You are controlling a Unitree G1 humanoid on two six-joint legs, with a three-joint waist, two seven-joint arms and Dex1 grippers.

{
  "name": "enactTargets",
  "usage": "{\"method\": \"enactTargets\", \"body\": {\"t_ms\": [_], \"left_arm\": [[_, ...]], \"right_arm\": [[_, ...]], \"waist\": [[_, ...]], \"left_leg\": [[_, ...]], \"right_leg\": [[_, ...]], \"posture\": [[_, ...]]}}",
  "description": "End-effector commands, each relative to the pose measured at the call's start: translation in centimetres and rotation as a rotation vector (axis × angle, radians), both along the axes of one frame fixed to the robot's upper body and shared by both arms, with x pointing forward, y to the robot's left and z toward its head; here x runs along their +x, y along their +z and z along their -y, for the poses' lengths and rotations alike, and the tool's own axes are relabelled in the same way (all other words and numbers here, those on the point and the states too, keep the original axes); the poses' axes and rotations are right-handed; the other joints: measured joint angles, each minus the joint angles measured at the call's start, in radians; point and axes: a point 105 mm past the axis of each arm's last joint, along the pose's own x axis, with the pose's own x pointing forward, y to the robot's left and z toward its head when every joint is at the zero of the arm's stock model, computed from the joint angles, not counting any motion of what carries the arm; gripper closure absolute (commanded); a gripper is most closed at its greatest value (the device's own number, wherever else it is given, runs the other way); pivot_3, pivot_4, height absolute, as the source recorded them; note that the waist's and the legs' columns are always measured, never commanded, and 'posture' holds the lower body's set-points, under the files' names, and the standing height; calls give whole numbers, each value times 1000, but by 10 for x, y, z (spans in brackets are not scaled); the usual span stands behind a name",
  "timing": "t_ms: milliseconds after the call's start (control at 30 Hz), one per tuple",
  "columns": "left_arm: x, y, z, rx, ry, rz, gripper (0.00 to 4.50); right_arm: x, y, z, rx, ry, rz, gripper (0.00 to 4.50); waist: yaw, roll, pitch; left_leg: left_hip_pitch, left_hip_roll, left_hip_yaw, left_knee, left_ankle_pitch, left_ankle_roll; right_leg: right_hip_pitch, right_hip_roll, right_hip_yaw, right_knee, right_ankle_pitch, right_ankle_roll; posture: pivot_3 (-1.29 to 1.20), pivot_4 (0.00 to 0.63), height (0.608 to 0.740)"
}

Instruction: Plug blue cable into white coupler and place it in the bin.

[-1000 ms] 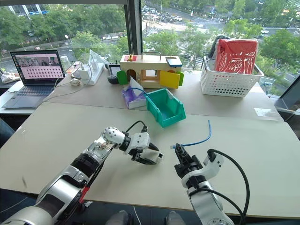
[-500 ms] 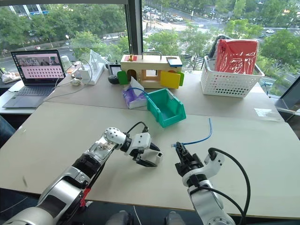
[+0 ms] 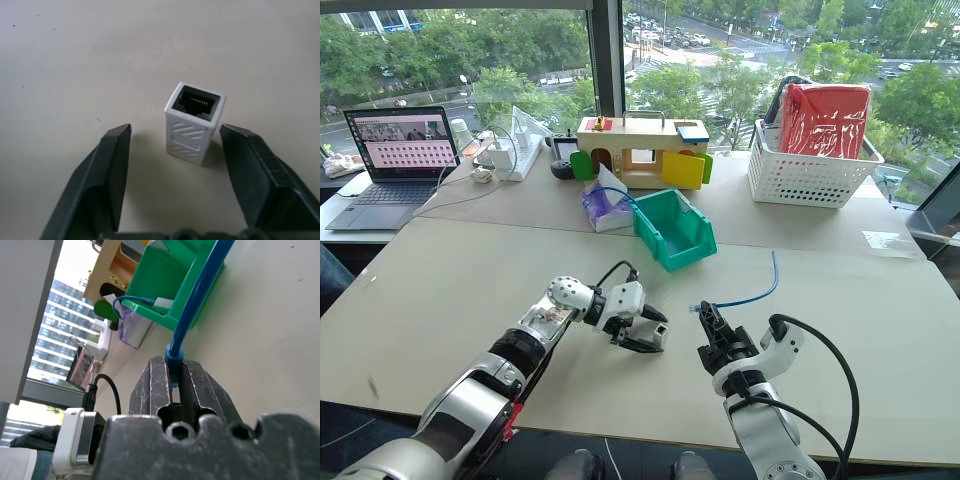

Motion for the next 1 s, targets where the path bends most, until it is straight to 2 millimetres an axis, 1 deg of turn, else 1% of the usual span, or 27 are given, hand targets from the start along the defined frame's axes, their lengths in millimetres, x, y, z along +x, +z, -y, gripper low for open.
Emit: {"method": "enactTargets", "body": {"t_ms": [33, 67, 100, 133, 233, 300, 333, 467, 567, 700, 833, 1000], "left_arm": [[0, -1, -2, 7, -26, -2, 2982], [0, -1, -1, 4, -25, -4, 3432], [1, -1, -1, -2, -17, -9, 3670], [3, -1, 0, -7, 2, -17, 3772], [7, 0, 3, -9, 61, -21, 3773], [15, 1, 6, 7, 179, -30, 3773], [15, 0, 7, 25, 222, -52, 3773], [7, 10, 13, 12, 372, -133, 3773], [-4, 12, 12, 66, 462, -160, 3773], [-17, 13, 13, 92, 501, -196, 3773], [-19, 12, 12, 119, 519, -202, 3773], [-24, 14, 16, 136, 515, -223, 3773]], "right_arm": [[-1, 12, 2, -2, 0, 51, 4500], [-1, 12, 2, -5, 1, 51, 4500], [-1, 12, 2, -9, 3, 51, 4500], [-1, 11, 2, -18, 5, 48, 4500], [-1, 9, 4, -61, 10, 33, 4500], [0, 5, 3, -141, 32, 7, 4500], [0, 3, 1, -183, 45, -5, 4500], [2, 1, -3, -277, 86, -17, 4500], [5, 1, -5, -320, 107, -13, 4500], [10, 0, -8, -338, 126, -7, 4500], [16, -2, -16, -350, 159, -4, 4500], [22, -10, -27, -358, 216, -25, 4500]], "waist": [[0, 0, 0], [0, 0, 0], [0, 0, 0], [0, 0, 0], [0, 0, 0], [0, 0, 0], [0, 0, 0], [-3, 0, 0], [-4, 0, 0], [-6, 0, 0], [-8, 0, 0], [-6, 0, 0]], "left_leg": [[0, 0, 0, 0, 0, 0], [0, 0, 0, 0, 0, 0], [0, 0, 0, 0, 0, 0], [1, 0, 0, 0, 0, 0], [1, 0, 0, 0, 0, 0], [1, 0, 0, 1, 0, 0], [1, 0, 0, 1, 0, 0], [1, 0, 0, 1, 0, 0], [1, 0, -1, 1, 0, 0], [3, 0, -1, 1, 0, 0], [3, 0, -1, 1, 0, 0], [4, 0, -1, 1, 0, 0]], "right_leg": [[0, 0, 0, 0, 0, 0], [0, 0, 0, 0, 0, 0], [0, 0, 0, 0, 0, 0], [1, 0, 0, 0, 0, 0], [1, 0, 0, 1, 0, 0], [1, 0, 0, 0, 0, 0], [1, 0, 0, 1, 0, 0], [1, 0, 0, 2, 1, 1], [0, 0, 0, 4, 0, 0], [-1, 1, 1, 8, -2, -1], [-1, 1, 1, 9, -2, -2], [-1, 1, 1, 9, -2, -2]], "posture": [[0, 150, 740], [0, 150, 740], [0, 150, 740], [0, 150, 740], [0, 150, 740], [0, 150, 740], [0, 150, 740], [0, 150, 740], [0, 150, 740], [0, 150, 740], [0, 150, 740], [0, 150, 740]]}}
